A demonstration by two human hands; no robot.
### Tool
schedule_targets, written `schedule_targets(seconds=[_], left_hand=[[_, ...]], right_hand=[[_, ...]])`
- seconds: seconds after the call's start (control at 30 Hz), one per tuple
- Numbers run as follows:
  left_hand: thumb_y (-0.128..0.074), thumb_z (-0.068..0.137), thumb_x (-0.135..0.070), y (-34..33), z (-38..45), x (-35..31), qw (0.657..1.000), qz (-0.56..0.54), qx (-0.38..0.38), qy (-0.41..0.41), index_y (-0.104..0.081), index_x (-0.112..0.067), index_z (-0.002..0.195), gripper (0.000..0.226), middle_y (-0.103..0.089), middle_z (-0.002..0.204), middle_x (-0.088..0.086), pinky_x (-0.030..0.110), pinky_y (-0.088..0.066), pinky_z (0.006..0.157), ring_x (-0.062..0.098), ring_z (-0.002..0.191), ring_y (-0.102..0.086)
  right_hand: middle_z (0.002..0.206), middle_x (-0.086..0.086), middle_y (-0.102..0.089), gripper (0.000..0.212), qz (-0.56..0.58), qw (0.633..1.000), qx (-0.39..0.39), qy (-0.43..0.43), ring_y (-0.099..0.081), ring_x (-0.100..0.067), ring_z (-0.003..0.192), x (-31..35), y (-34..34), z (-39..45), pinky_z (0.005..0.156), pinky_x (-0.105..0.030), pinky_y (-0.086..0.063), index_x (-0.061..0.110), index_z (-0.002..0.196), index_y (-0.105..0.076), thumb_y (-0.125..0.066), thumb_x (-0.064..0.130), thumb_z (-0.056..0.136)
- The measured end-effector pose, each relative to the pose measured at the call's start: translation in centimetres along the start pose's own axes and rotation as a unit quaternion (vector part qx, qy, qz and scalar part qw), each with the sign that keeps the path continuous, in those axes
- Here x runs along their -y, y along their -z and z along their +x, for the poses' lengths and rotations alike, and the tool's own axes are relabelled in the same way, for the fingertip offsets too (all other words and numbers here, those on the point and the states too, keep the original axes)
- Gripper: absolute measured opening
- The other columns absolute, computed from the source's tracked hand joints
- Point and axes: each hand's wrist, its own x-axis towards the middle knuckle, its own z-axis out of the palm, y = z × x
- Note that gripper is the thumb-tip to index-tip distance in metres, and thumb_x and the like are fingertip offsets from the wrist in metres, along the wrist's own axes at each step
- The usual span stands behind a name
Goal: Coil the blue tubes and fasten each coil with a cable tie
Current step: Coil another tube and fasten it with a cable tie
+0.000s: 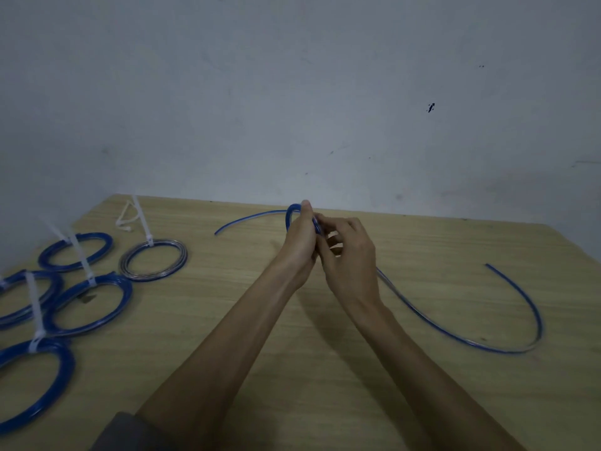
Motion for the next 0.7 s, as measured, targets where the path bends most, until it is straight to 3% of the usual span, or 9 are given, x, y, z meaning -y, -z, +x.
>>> schedule_targets(seconds=[0.1,0.2,0.3,0.4,0.57,0.7], left_hand=[[-0.032,0.107,-0.049,0.0,0.0,-0.9,0.993,-0.109,-0.028,0.037,-0.046,-0.013,0.076,0.05,-0.045,0.064,0.002,0.019,-0.047,0.045,0.012,0.042,-0.053],[-0.028,0.106,-0.051,0.2,0.1,-1.3,0.989,-0.132,-0.016,0.07,-0.045,-0.015,0.078,0.049,-0.045,0.068,0.001,0.018,-0.047,0.042,0.012,0.039,-0.051],[-0.03,0.106,-0.052,0.0,0.2,-1.1,0.98,-0.182,-0.002,0.085,-0.045,-0.015,0.075,0.051,-0.045,0.07,0.002,0.028,-0.052,0.042,0.015,0.042,-0.052],[-0.033,0.105,-0.051,-0.2,0.4,-1.0,0.968,-0.234,0.01,0.095,-0.046,-0.013,0.071,0.053,-0.045,0.073,0.004,0.044,-0.058,0.048,0.019,0.049,-0.056],[-0.049,0.103,-0.041,0.2,1.0,-0.6,0.941,-0.327,-0.005,0.086,-0.053,-0.006,0.076,0.044,-0.052,0.078,0.007,0.029,-0.055,0.076,0.017,0.071,-0.056],[-0.062,0.096,-0.035,0.7,1.1,-0.2,0.924,-0.373,0.008,0.087,-0.061,-0.004,0.079,0.036,-0.062,0.083,0.008,0.031,-0.057,0.085,0.019,0.085,-0.065]], right_hand=[[0.1,0.003,-0.063,0.03,0.004,0.999,-0.031,0.017,-0.062,-0.009,0.083,-0.7,-0.8,-0.8,0.075,-0.038,-0.054,0.018,0.12,-0.07,-0.068,0.009,0.092],[0.091,-0.002,-0.062,0.031,-0.042,0.993,-0.069,0.08,-0.057,-0.014,0.073,-1.5,-1.0,-1.2,0.063,-0.035,-0.05,0.015,0.128,-0.069,-0.062,0.016,0.098],[0.099,-0.006,-0.06,0.033,-0.082,0.985,-0.096,0.118,-0.057,-0.017,0.072,-2.0,-0.9,-1.3,0.059,-0.038,-0.049,0.014,0.13,-0.068,-0.052,0.024,0.103],[0.104,-0.005,-0.059,0.032,-0.085,0.984,-0.111,0.114,-0.058,-0.017,0.082,-2.4,-0.8,-1.3,0.065,-0.034,-0.051,0.019,0.129,-0.069,-0.054,0.026,0.102],[0.102,0.005,-0.067,0.026,0.021,0.997,-0.076,0.026,-0.062,-0.005,0.087,-2.4,-0.7,-0.9,0.072,-0.036,-0.056,0.021,0.121,-0.074,-0.067,0.021,0.096],[0.096,0.01,-0.072,0.028,0.101,0.992,-0.042,-0.058,-0.068,-0.008,0.091,-2.1,-0.5,-0.7,0.082,-0.039,-0.058,0.026,0.122,-0.072,-0.069,0.021,0.094]])
